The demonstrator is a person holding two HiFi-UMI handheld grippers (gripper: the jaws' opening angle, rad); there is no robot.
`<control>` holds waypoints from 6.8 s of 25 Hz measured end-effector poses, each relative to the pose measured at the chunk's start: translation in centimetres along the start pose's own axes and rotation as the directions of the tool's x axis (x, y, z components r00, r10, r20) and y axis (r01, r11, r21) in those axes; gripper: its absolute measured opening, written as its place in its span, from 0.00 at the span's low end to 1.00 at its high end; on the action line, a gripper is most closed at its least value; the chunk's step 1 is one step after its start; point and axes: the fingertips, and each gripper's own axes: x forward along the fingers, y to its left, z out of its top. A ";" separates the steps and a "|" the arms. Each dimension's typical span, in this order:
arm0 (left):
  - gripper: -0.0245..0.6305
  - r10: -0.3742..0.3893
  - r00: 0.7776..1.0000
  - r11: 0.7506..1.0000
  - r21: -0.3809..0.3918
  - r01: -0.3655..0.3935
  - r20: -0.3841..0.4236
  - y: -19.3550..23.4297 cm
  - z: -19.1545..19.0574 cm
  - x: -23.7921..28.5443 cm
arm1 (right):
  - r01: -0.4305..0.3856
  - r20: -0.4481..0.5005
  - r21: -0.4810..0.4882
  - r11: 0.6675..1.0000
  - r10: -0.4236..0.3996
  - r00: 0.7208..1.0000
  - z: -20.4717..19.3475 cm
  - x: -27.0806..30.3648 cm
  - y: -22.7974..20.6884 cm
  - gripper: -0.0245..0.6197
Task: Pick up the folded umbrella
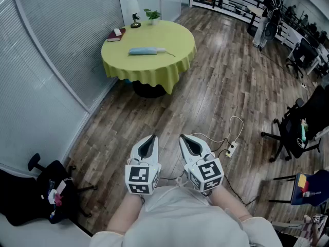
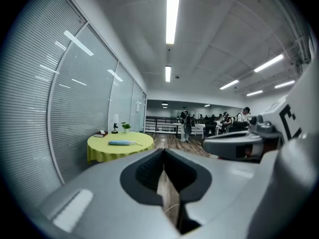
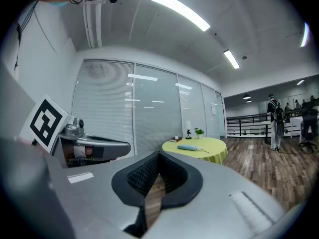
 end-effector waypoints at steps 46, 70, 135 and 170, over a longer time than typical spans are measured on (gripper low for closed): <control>0.05 -0.176 0.983 0.975 -0.145 0.167 -0.050 25.9 2.4 23.9 | -0.004 -0.240 -0.008 1.000 0.002 0.971 -0.3 34.0 -4.9 0.04; 0.05 -0.039 0.991 0.976 -0.219 0.010 -0.125 42.1 2.5 43.7 | -0.091 -0.291 -0.008 0.996 0.084 0.953 0.7 58.4 -15.6 0.04; 0.64 -0.324 0.299 0.479 0.116 0.870 -0.898 52.3 -14.6 88.9 | 0.242 -0.517 0.282 0.928 -0.066 0.853 -5.6 89.1 -44.4 0.04; 0.45 -0.186 0.306 0.479 0.186 0.858 -0.934 53.4 -15.9 88.0 | 0.195 -0.473 0.248 0.949 -0.057 0.879 -2.7 86.1 -46.1 0.04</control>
